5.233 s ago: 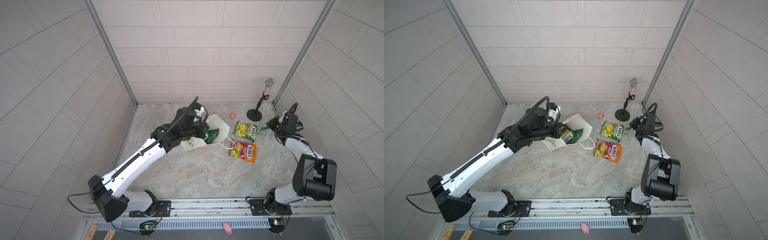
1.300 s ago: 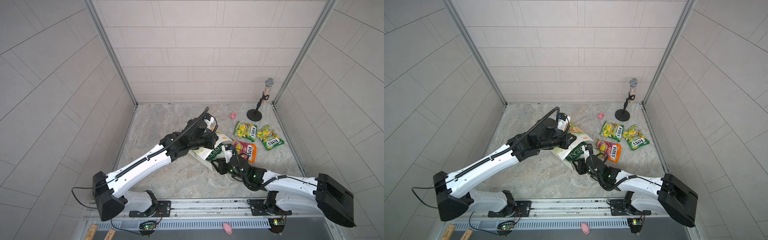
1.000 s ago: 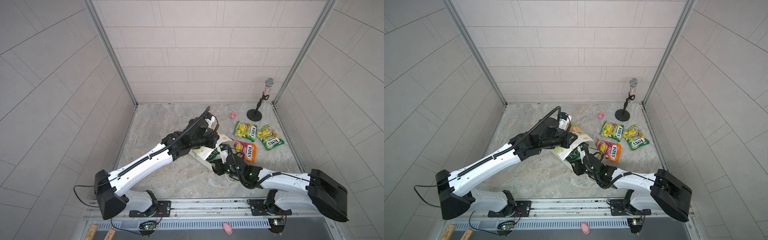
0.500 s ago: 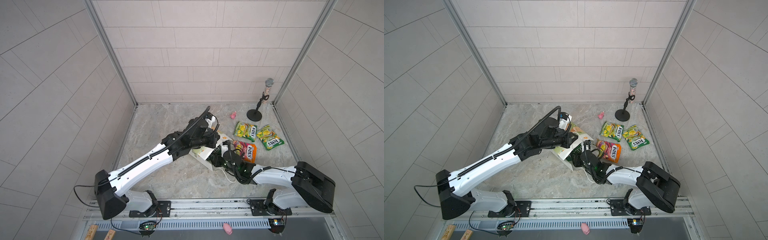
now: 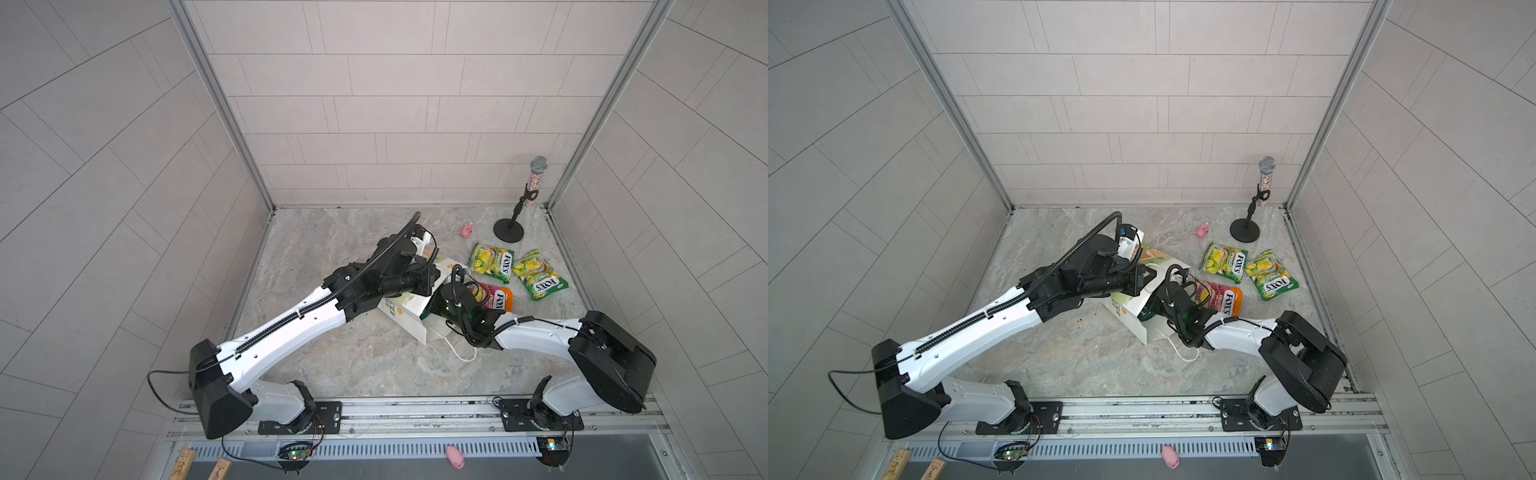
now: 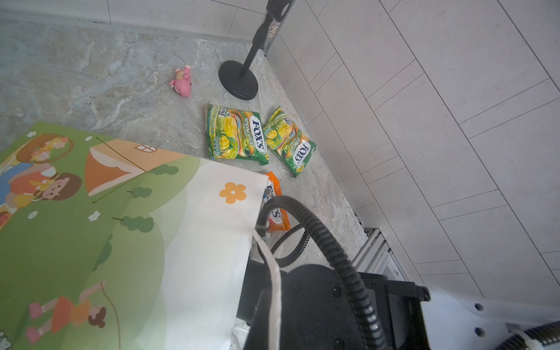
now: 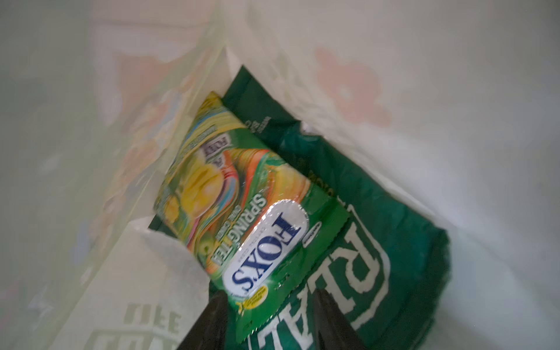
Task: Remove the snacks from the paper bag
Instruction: 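Lower the right gripper into the bag onto the last green Spring Tea packet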
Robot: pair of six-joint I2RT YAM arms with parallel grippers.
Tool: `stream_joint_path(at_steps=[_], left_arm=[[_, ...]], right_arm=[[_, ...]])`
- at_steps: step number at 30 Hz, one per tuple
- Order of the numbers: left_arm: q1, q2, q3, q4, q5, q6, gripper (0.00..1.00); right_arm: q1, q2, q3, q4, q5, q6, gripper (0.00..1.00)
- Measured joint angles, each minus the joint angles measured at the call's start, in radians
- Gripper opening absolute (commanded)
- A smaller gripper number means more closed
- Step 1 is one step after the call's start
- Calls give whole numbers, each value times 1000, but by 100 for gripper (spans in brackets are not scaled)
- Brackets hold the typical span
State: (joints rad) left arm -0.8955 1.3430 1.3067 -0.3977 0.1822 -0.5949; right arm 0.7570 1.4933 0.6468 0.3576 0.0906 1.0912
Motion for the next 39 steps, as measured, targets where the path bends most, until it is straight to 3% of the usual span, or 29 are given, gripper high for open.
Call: stream_joint_path(at_steps=[20,39], left_arm=[[1,4,1,4,-4,-1,0],[0,43,31,14,27,-15,0]], right_arm=[[-41,130,133,-133,-34,43,48],[-76,341,168,165,-210,47,43]])
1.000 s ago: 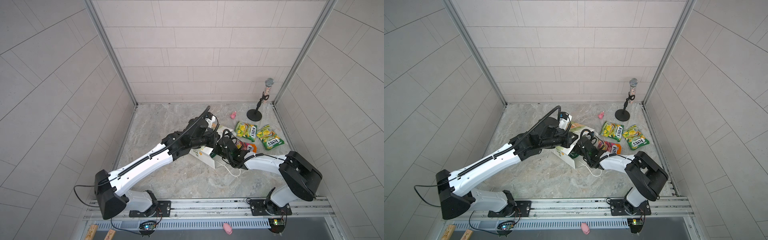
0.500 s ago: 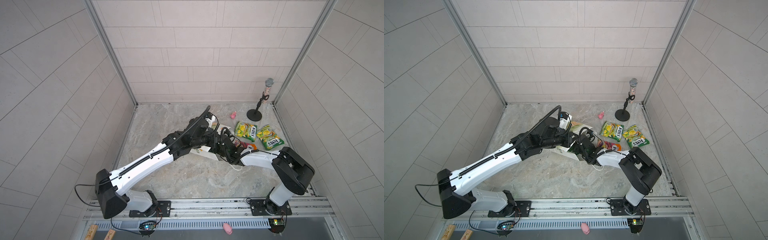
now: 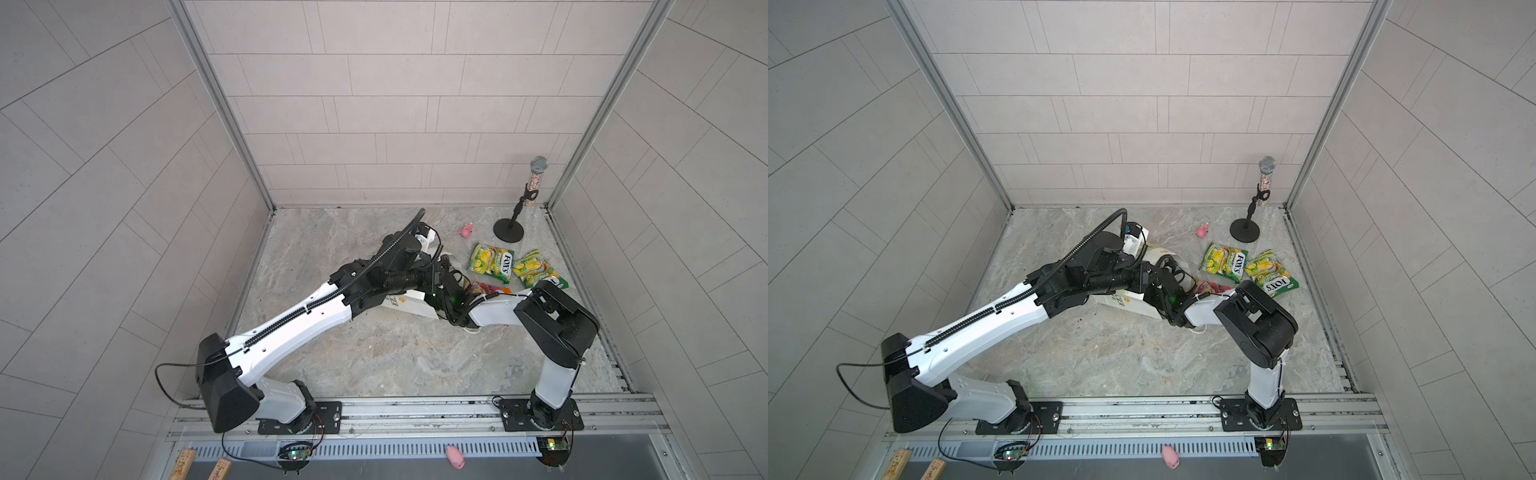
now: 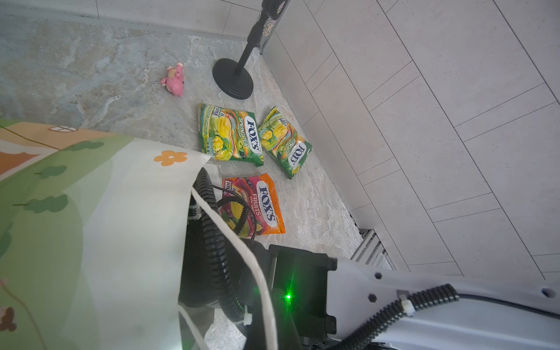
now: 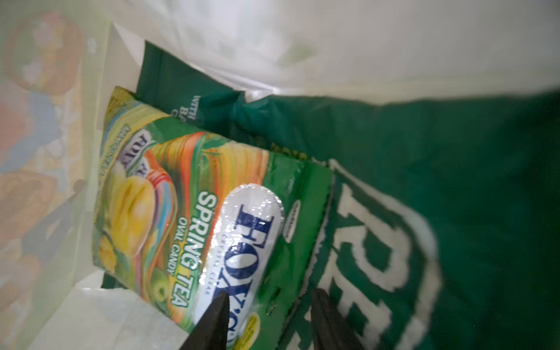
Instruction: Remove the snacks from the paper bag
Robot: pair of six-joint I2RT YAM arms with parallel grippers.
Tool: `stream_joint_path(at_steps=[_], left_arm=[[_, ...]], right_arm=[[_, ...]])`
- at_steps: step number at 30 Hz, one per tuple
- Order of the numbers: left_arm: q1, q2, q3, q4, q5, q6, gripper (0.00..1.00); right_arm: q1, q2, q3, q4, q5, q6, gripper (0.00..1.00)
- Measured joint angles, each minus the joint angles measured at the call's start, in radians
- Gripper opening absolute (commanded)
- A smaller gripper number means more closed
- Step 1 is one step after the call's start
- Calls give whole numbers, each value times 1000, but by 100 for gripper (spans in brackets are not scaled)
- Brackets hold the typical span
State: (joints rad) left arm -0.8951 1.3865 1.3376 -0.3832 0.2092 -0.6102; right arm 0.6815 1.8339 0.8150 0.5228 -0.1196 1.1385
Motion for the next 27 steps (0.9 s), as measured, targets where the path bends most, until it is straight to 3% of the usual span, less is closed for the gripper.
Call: stream_joint_path(at_steps=[2,6,7,14,27], left_arm=[[0,0,0,0,0,0,0],[0,0,0,0,-1,0,0],[0,0,0,0,-1,0,0],[0,-3,0,-18,-24,10,0],[0,-37,0,-70,-103,53,0]], right_arm=[[0,19,0,35,-15,-4,34],[0,45,2,95,-42,-5,4],[0,48,2,112,-50,-8,0],[-10,-2,-48,177,-75,-39,0],[-70,-351,-153,64,-85,-134,0]])
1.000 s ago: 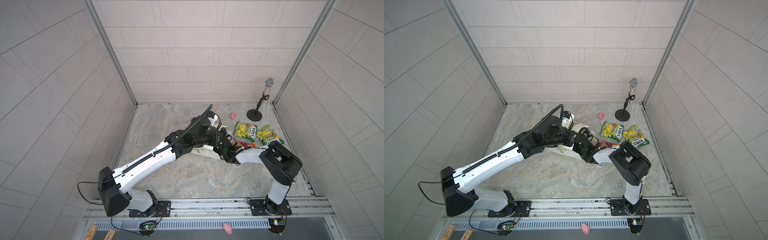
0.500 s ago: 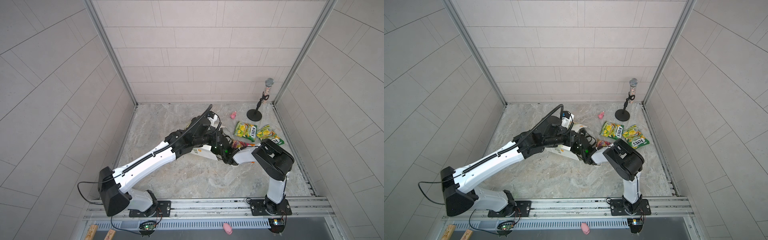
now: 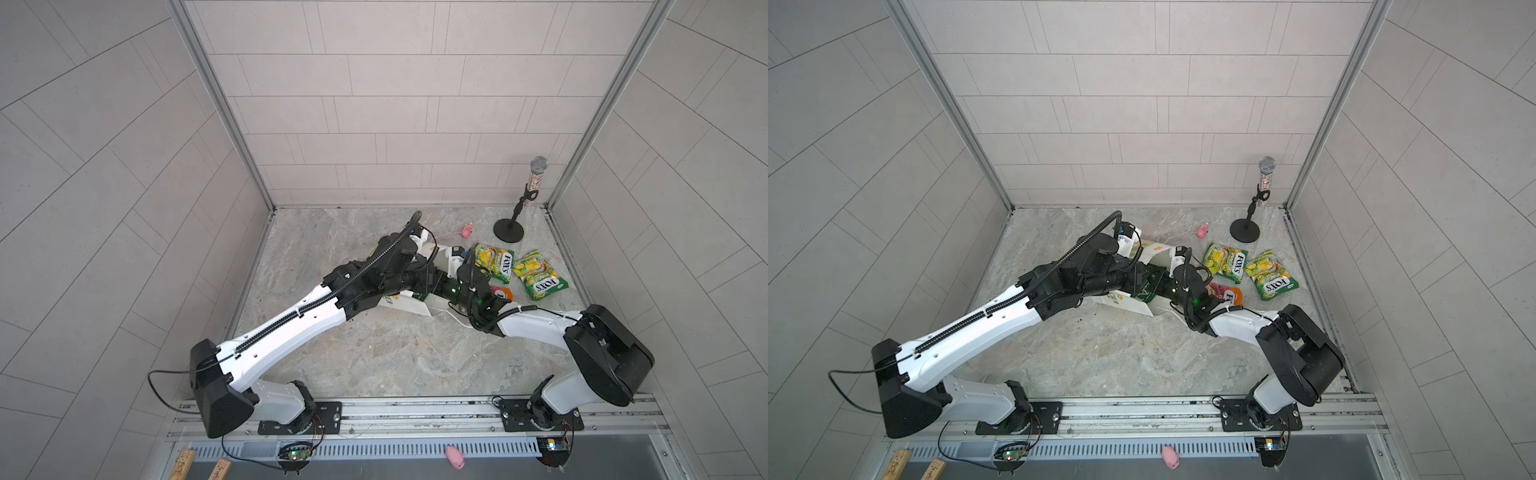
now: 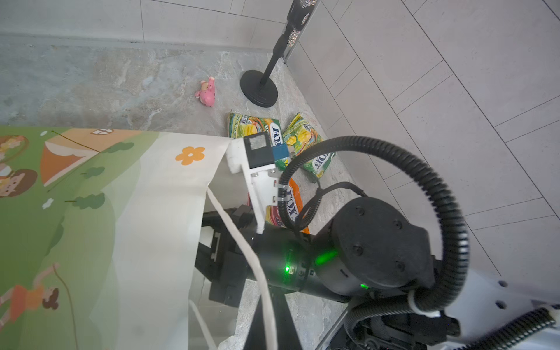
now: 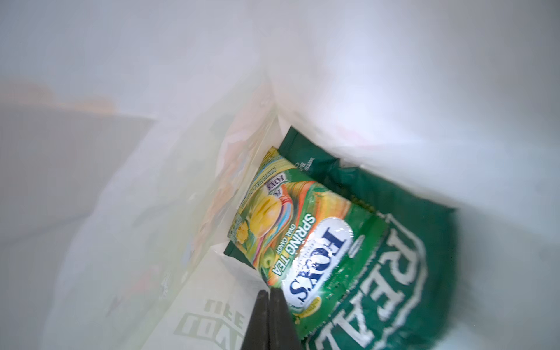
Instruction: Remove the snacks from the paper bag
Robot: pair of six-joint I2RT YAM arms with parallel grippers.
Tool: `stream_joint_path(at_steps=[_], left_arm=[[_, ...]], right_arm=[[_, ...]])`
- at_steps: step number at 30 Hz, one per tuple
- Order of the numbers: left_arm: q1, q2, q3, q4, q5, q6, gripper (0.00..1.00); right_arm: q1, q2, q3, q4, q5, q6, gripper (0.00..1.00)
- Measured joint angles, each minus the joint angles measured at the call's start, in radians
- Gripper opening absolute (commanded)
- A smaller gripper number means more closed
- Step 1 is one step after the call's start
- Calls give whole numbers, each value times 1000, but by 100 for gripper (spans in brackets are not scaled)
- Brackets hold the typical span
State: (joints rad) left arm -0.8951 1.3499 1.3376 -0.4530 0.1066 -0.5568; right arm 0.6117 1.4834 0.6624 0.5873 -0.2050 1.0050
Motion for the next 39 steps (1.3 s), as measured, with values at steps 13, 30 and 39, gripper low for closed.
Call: stream_joint_path(at_steps=[13,30,39], left_arm=[[0,0,3,13,62,5,0],[0,16,5,14,79,5,0],[0,16,5,15,72,4,0]], right_arm=[[-4,114,45,-128,-1,-25,32],[17,135,93,-280,27,-59,38],[21,38,85,-428,117,-87,34]])
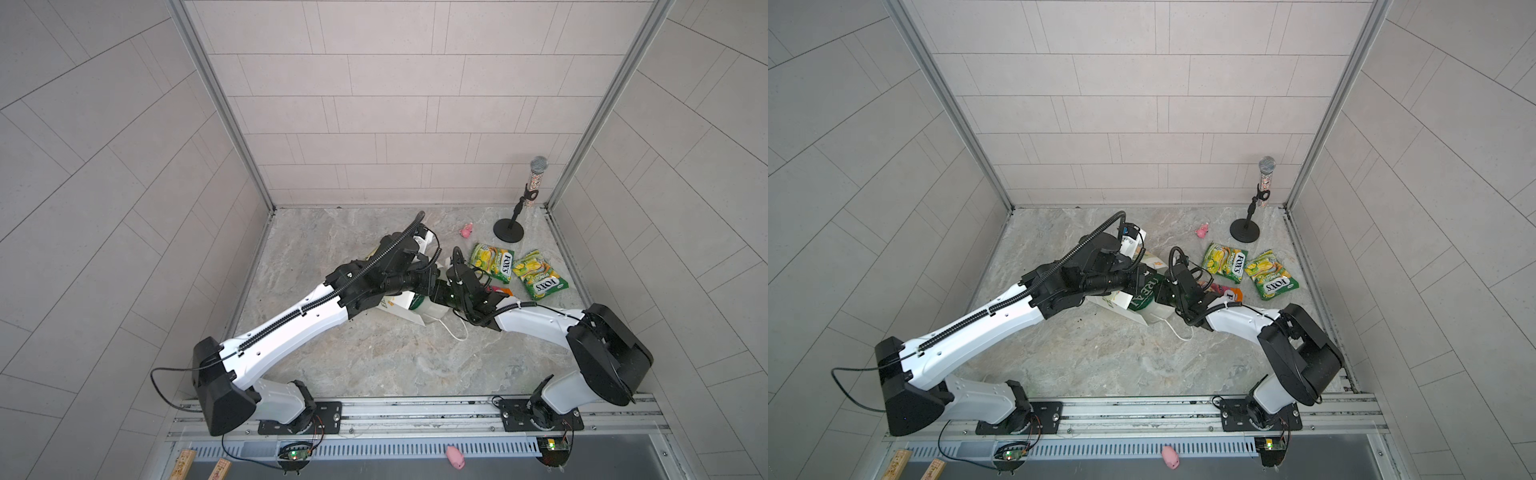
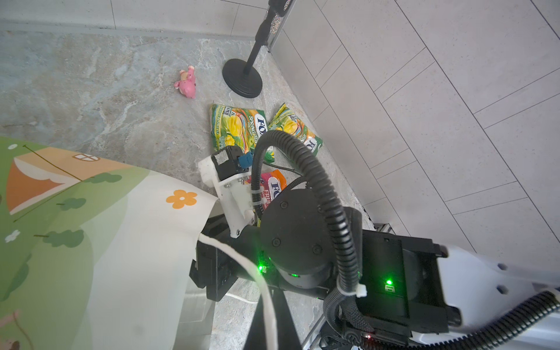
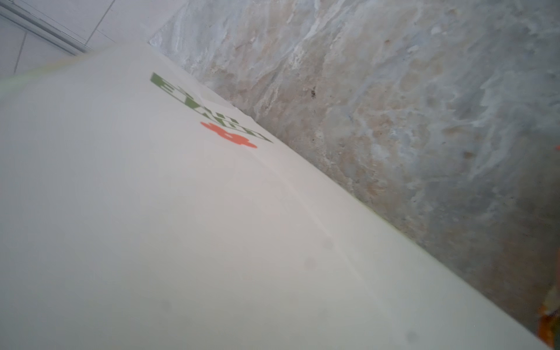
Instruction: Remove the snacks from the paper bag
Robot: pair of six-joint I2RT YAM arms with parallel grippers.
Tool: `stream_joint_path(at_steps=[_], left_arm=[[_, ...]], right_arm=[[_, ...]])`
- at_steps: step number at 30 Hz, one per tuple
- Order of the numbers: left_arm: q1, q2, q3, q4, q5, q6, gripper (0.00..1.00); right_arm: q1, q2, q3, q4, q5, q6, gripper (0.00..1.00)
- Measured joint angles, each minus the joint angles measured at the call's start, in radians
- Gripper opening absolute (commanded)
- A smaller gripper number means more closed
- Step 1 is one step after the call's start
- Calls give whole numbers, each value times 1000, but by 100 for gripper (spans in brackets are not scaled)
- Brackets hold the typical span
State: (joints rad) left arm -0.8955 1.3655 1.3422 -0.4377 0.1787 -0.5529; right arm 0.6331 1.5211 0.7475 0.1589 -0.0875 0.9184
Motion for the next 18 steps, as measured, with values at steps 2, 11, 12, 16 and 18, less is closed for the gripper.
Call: stream_joint_path(at_steps=[2,11,12,16,18], left_arm=[[0,0,0,0,0,0,0],[0,0,0,37,0,-33,0],[0,0,0,43,0,-38,0],[0,6,0,57,0,-53,0],[0,11,0,66,0,-58,0]], right_arm=[[0,14,0,-14,-1,1,33],[2,58,8,-43,-5,20,33],[2,68,8,-33,-11,25,34],[2,116,8,29,-38,47,36],[4,133,8,53,-45,58,36]])
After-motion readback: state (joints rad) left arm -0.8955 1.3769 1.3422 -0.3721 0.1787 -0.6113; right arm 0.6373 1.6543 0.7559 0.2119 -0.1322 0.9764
